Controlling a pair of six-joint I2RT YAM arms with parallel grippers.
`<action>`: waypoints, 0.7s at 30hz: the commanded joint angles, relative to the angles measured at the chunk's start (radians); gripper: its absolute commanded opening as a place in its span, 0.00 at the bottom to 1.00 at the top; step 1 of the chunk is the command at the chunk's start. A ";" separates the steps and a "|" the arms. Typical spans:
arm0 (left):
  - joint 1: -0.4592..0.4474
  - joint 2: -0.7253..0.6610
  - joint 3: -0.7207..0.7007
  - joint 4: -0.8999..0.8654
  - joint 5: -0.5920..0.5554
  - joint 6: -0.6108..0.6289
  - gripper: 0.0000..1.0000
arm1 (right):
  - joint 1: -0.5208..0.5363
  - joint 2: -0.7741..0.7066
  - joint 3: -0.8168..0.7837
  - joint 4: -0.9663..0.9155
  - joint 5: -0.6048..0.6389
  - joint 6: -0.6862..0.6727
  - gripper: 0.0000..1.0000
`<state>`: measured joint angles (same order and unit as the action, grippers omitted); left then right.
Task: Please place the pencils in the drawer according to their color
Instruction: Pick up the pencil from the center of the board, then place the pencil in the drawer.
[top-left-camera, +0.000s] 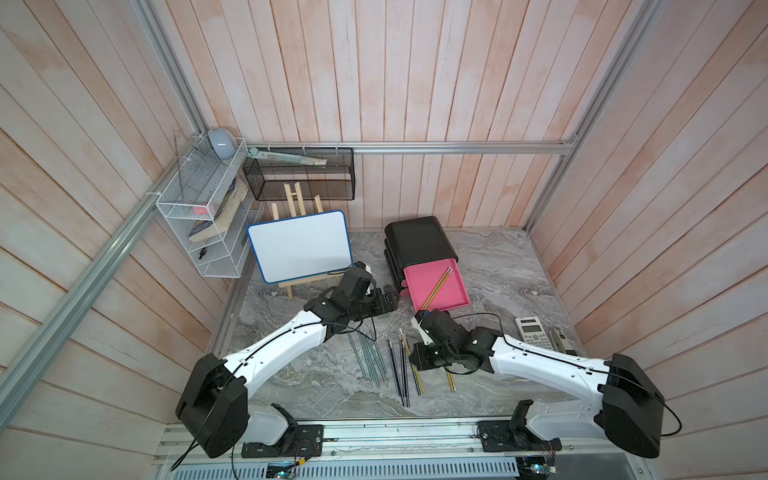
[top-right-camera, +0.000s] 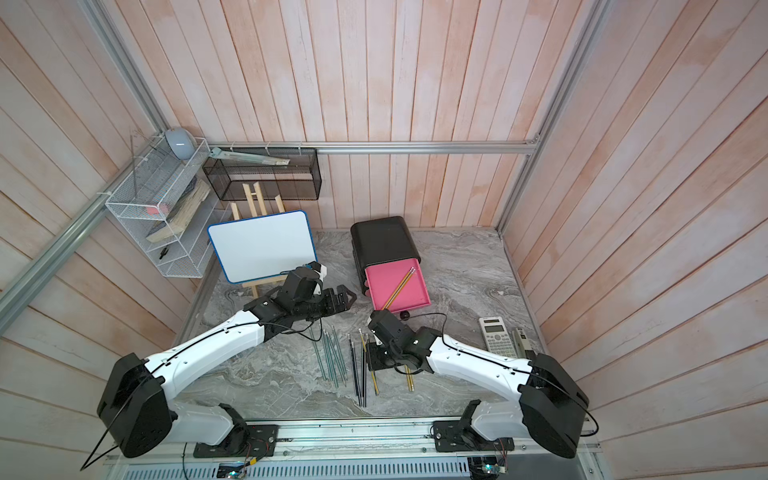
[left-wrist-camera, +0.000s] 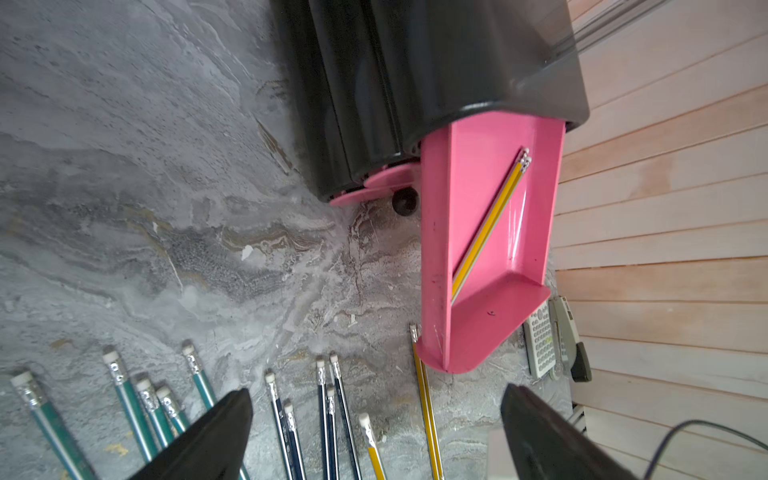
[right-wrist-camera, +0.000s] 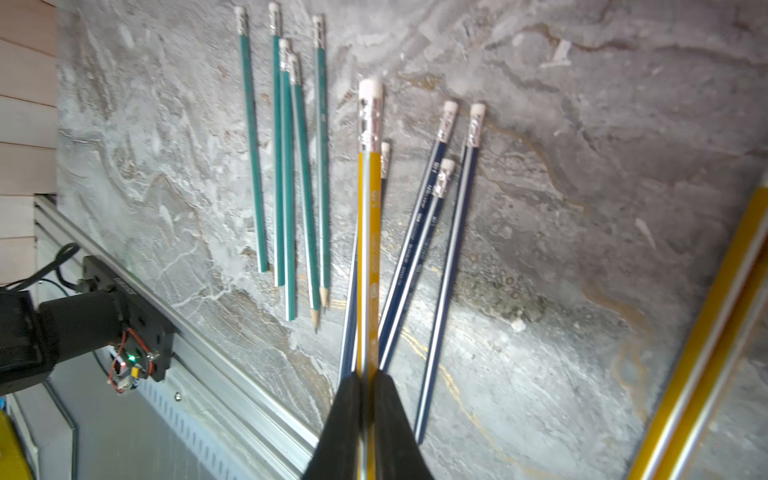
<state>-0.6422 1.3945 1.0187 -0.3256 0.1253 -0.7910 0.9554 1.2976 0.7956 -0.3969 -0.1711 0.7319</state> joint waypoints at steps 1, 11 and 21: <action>0.019 -0.029 0.037 -0.016 -0.007 0.005 1.00 | 0.004 -0.019 0.059 0.021 -0.034 0.003 0.00; 0.029 -0.040 0.069 -0.032 -0.003 0.013 1.00 | -0.077 -0.028 0.140 0.092 -0.072 0.037 0.00; 0.029 -0.023 0.112 -0.044 0.015 0.050 1.00 | -0.312 -0.068 0.110 0.231 -0.141 0.113 0.00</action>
<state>-0.6197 1.3777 1.0962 -0.3595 0.1265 -0.7708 0.6815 1.2488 0.9169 -0.2222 -0.2844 0.8177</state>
